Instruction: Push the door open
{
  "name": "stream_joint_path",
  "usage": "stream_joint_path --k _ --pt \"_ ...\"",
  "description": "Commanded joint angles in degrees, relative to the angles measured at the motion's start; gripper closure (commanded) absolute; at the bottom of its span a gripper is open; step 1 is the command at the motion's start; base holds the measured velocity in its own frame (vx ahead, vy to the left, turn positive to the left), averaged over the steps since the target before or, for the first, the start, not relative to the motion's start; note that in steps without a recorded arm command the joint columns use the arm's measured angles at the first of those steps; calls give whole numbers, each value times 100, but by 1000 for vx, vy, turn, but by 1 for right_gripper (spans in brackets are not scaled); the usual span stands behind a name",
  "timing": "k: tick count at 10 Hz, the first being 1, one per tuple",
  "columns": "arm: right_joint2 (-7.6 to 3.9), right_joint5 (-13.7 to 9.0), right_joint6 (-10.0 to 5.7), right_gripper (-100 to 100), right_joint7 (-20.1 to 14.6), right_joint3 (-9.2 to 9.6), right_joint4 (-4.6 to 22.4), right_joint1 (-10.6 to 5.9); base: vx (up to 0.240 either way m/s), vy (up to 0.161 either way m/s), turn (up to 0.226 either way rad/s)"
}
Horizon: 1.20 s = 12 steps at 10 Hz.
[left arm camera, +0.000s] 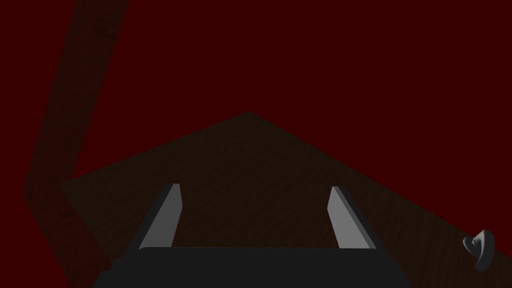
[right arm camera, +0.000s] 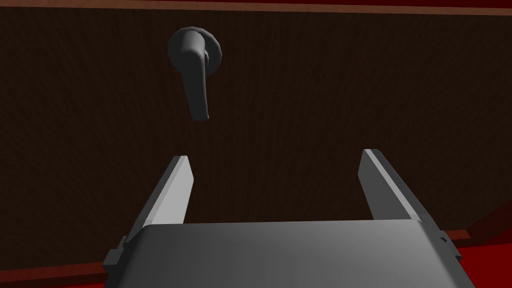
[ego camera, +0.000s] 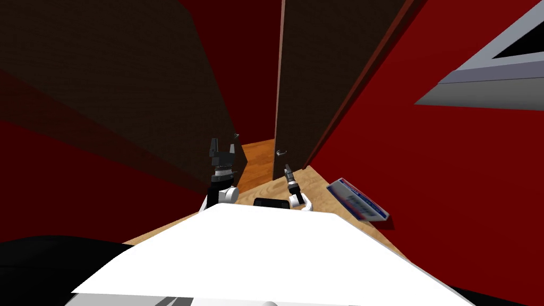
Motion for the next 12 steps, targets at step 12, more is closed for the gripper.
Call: stream_joint_path --k 12 --pt "300 14 -145 -100 -145 182 1267 -504 70 -96 59"
